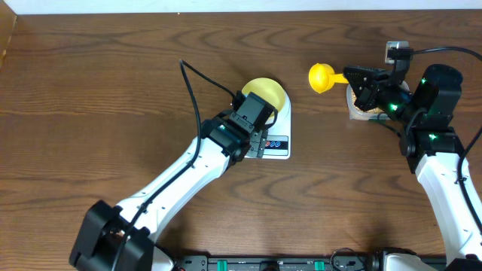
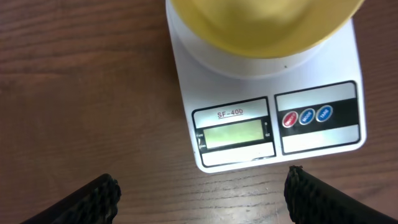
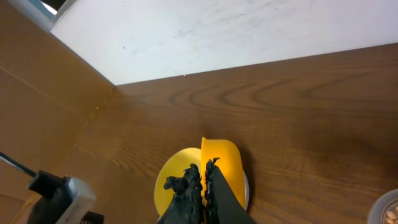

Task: Scoop item into bowl and weigh 50g on scale
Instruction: 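Move the empty left gripper over the scale's front button panel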

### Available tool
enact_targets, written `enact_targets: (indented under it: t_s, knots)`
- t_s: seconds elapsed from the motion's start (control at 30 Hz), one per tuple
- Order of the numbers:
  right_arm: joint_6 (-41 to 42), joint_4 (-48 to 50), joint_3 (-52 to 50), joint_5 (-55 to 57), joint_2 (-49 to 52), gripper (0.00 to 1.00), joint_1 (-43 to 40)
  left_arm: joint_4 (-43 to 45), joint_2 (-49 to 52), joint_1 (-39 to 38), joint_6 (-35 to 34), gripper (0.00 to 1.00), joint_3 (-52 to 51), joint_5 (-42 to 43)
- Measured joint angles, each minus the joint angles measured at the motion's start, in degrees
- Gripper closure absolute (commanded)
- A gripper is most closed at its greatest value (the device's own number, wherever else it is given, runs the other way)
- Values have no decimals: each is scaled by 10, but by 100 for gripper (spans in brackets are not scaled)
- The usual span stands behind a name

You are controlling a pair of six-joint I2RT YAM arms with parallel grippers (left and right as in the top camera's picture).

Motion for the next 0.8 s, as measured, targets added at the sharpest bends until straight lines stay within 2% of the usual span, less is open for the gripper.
enact_targets:
  t_s: [0.23, 0.8]
  knots:
    - [0, 0, 0, 0, 0, 99, 0, 1, 43, -2, -4, 14, 0, 0]
    - [0, 0, 0, 0, 0, 99, 0, 23, 70, -38, -4, 14, 0, -20]
